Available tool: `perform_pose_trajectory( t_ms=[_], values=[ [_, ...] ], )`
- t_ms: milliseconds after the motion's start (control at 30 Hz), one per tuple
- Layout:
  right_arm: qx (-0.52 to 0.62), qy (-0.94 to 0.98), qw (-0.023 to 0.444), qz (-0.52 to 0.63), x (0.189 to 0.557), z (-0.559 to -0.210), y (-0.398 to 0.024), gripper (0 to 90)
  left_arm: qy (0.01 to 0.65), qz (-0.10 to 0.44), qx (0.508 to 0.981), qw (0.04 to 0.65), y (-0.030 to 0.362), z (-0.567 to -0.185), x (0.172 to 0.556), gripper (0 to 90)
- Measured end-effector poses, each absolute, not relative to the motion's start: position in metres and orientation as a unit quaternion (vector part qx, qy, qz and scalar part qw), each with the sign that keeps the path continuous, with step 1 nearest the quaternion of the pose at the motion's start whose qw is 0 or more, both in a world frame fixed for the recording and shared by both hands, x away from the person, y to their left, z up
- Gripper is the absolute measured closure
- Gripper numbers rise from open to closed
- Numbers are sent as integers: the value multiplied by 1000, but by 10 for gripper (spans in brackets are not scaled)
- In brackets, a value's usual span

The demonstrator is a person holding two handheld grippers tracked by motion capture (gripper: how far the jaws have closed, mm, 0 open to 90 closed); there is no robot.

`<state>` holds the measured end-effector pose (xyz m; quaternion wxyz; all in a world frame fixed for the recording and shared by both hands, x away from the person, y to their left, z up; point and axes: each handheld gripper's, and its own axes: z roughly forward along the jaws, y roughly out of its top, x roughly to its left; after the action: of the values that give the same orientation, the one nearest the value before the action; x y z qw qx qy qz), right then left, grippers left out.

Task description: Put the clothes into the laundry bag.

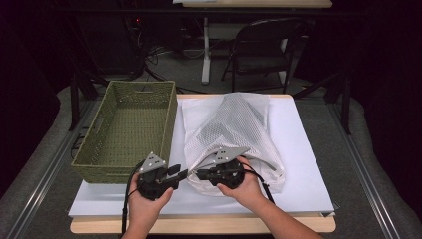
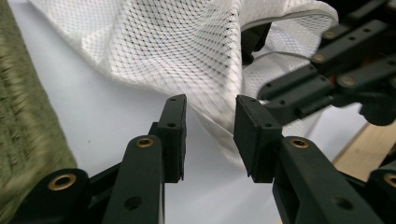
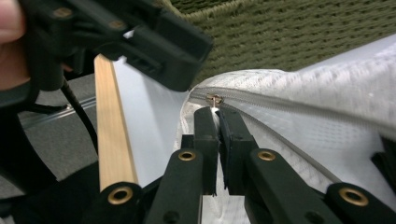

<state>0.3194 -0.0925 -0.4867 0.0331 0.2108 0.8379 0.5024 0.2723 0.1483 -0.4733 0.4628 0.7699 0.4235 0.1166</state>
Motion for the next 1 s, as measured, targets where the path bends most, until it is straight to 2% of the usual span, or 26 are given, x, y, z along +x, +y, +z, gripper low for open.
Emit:
perform_pose_trajectory(
  t_ms=[233,433,700,800,1000],
  values=[
    [214,840,25,498,327,-474,-78,864,420,105,768,471,156,-475,260,624],
    [226,837,7,499,327,-479,-75,864,425,90,770,467,149,-481,264,612],
    [229,829,-8,510,326,-478,-73,865,437,98,770,455,151,-488,270,618],
    [230,829,-9,509,326,-480,-72,865,432,105,772,454,149,-491,272,661],
    [239,827,-13,509,328,-484,-73,865,424,111,777,453,151,-494,274,836]
  ],
)
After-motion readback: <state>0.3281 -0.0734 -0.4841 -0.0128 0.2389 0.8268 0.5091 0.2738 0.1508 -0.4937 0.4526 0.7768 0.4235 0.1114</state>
